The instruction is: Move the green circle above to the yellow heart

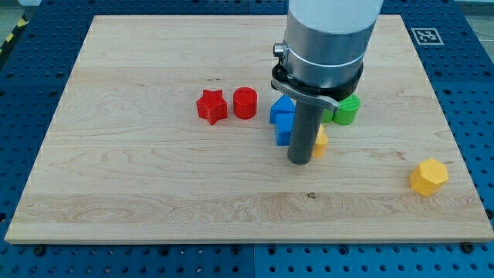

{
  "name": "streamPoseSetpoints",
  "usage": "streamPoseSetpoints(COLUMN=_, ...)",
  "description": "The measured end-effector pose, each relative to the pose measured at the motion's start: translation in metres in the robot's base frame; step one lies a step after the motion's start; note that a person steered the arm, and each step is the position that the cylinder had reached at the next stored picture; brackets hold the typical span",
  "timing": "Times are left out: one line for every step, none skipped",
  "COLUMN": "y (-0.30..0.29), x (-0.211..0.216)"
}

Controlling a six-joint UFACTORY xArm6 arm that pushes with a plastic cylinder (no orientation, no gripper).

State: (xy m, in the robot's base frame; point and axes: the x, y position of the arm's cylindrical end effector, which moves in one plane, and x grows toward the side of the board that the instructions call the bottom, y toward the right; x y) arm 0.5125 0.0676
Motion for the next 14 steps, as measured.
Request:
streamPoseSetpoints(y=-0.001, x=-0.002)
streamPoseSetpoints(y=-0.011, x=-0.012)
streamPoseSetpoints(y=-0.006, x=-0.019)
streamPoseSetpoints(y=0.019, x=-0.022)
streamPoseSetpoints(y=0.05, x=-0.022)
streamPoseSetpoints(y=0.053, x=-0.022)
streamPoseSetpoints(y=0.053, x=-0.022)
streamPoseSetpoints(y=0.061, x=-0.025)
streamPoseSetpoints(y=0.073, x=-0.031)
streamPoseSetpoints(y=0.072, x=-0.042)
streamPoseSetpoints(y=0.083, x=-0.046)
streamPoseSetpoints(y=0.103, x=-0.027)
streamPoseSetpoints(y=0.114, x=-0.027)
streamPoseSetpoints(y=0.137, x=-0.026)
